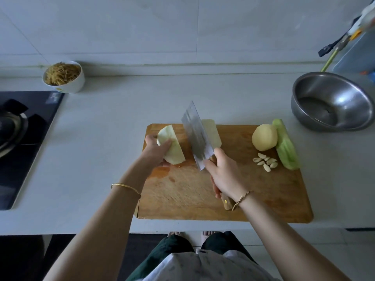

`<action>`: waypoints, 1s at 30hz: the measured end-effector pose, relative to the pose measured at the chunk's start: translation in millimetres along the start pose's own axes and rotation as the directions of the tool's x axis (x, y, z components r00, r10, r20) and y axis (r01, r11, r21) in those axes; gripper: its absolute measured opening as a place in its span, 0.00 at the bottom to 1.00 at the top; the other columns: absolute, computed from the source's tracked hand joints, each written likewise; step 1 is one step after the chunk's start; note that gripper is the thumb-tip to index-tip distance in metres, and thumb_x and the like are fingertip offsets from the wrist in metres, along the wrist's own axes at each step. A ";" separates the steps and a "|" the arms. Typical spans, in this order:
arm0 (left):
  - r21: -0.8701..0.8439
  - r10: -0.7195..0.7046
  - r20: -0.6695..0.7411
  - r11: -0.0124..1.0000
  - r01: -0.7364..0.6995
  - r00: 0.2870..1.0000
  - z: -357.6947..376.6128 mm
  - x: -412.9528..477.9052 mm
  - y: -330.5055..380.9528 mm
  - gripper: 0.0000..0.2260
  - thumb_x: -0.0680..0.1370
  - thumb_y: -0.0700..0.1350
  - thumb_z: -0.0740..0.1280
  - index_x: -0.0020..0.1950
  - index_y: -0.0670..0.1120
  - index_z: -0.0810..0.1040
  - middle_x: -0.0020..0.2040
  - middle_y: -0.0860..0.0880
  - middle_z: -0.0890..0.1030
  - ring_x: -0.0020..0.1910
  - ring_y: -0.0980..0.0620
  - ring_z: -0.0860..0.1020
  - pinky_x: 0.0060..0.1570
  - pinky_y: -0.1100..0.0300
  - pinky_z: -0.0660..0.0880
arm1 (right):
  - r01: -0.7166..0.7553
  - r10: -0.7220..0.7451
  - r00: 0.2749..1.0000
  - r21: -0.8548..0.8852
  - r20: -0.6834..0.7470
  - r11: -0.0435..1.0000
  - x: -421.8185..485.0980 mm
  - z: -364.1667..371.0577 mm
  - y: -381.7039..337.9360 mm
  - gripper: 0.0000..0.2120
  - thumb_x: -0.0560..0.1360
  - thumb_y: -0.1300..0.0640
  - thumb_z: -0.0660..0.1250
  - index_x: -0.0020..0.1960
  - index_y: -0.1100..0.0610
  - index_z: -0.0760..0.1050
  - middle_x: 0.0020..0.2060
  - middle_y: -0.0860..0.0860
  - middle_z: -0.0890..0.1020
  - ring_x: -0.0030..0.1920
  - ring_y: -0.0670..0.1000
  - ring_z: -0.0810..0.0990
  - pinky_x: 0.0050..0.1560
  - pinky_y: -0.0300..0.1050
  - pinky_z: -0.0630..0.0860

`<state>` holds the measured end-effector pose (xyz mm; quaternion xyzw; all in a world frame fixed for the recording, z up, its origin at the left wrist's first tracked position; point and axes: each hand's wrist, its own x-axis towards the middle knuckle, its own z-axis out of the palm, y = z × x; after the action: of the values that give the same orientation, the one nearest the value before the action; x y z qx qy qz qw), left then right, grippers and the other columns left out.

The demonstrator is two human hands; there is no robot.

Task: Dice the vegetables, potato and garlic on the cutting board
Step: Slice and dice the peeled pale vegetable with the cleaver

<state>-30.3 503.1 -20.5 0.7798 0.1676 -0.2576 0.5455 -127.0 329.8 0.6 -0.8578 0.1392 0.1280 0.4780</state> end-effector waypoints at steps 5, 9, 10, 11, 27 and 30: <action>0.025 0.006 0.039 1.000 -0.007 0.999 3.8 -1.8 0.0 0.23 0.80 0.52 0.62 0.72 0.54 0.55 0.50 0.45 0.73 0.34 0.48 0.77 0.34 0.54 0.80 | 0.119 -0.141 0.989 -0.301 -0.052 0.946 -0.1 5.7 -28.8 0.09 0.81 0.53 0.57 0.52 0.59 0.65 0.36 0.53 0.77 0.28 0.53 0.75 0.22 0.42 0.64; 0.056 -0.014 0.060 0.998 0.011 0.998 6.1 -2.7 4.7 0.24 0.80 0.54 0.62 0.71 0.55 0.55 0.51 0.44 0.75 0.35 0.47 0.77 0.40 0.49 0.82 | 0.158 -0.188 0.980 -0.327 -0.061 0.932 -4.4 4.8 -42.0 0.09 0.81 0.52 0.57 0.55 0.58 0.65 0.35 0.49 0.74 0.32 0.54 0.76 0.26 0.45 0.70; 0.058 -0.021 0.068 0.998 0.017 0.997 6.5 -3.2 5.7 0.24 0.80 0.54 0.62 0.71 0.56 0.54 0.50 0.43 0.75 0.34 0.47 0.78 0.41 0.48 0.82 | 0.169 -0.198 0.978 -0.313 -0.064 0.935 -5.0 3.0 -44.0 0.10 0.81 0.52 0.57 0.56 0.58 0.65 0.34 0.48 0.73 0.31 0.52 0.76 0.27 0.46 0.73; 0.063 -0.027 0.078 0.998 0.022 0.997 6.9 -4.0 6.2 0.24 0.80 0.54 0.61 0.71 0.57 0.53 0.50 0.43 0.76 0.34 0.47 0.78 0.42 0.48 0.82 | 0.173 -0.200 0.978 -0.293 -0.065 0.940 -5.3 0.7 -45.6 0.10 0.81 0.52 0.57 0.56 0.58 0.66 0.33 0.48 0.72 0.29 0.51 0.75 0.27 0.48 0.75; 0.054 -0.014 0.017 0.998 0.013 1.000 9.2 -1.7 8.8 0.26 0.78 0.55 0.65 0.71 0.54 0.57 0.60 0.43 0.72 0.51 0.39 0.80 0.38 0.48 0.82 | 0.150 -0.156 0.988 -0.303 0.005 0.941 -8.6 -2.4 -56.8 0.07 0.82 0.52 0.56 0.54 0.57 0.65 0.32 0.50 0.74 0.24 0.47 0.71 0.28 0.50 0.77; 0.067 0.005 0.026 0.998 -0.007 1.000 9.9 -1.6 8.3 0.25 0.79 0.54 0.64 0.72 0.53 0.57 0.60 0.44 0.72 0.52 0.41 0.79 0.41 0.47 0.82 | 0.143 -0.153 0.988 -0.344 -0.002 0.928 -10.1 0.2 -59.2 0.06 0.82 0.52 0.55 0.51 0.55 0.63 0.31 0.48 0.72 0.24 0.46 0.69 0.23 0.46 0.72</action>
<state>-29.2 491.0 -15.9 0.7949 0.1495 -0.2714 0.5217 -115.0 361.0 50.5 -0.9377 0.0565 0.1015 0.3274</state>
